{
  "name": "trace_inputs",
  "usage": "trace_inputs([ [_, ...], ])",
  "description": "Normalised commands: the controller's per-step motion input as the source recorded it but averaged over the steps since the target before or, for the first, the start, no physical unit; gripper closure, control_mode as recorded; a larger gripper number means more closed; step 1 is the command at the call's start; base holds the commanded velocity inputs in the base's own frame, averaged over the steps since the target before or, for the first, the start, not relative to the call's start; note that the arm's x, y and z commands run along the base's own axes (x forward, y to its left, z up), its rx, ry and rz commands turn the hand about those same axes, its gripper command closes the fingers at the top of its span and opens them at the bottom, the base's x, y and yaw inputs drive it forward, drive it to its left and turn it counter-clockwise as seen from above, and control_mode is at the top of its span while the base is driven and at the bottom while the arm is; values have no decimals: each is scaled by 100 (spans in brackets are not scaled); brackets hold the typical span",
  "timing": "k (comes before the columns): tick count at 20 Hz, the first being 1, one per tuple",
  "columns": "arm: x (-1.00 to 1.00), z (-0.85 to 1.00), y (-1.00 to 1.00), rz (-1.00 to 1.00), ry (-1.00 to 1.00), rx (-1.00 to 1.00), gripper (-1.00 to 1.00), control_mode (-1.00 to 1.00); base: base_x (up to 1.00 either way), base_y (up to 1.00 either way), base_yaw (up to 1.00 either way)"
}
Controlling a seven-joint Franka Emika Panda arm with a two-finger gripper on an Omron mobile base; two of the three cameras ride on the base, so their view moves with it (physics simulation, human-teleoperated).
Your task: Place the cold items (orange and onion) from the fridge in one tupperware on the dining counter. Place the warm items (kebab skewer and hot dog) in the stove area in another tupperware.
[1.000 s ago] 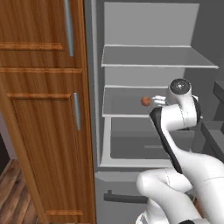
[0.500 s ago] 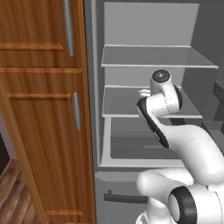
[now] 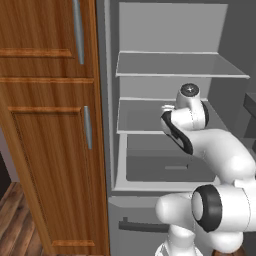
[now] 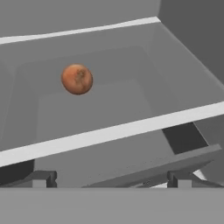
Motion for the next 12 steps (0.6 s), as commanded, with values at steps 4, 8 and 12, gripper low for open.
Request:
trace_inputs([
  [4,37,-29,0,8,-1,0,-100,-100,0,0,0],
  [8,46,-19,-2,7,-5,0,-100,-100,0,0,0],
  [12,50,-14,-22,6,-4,0,-100,-100,0,0,0],
])
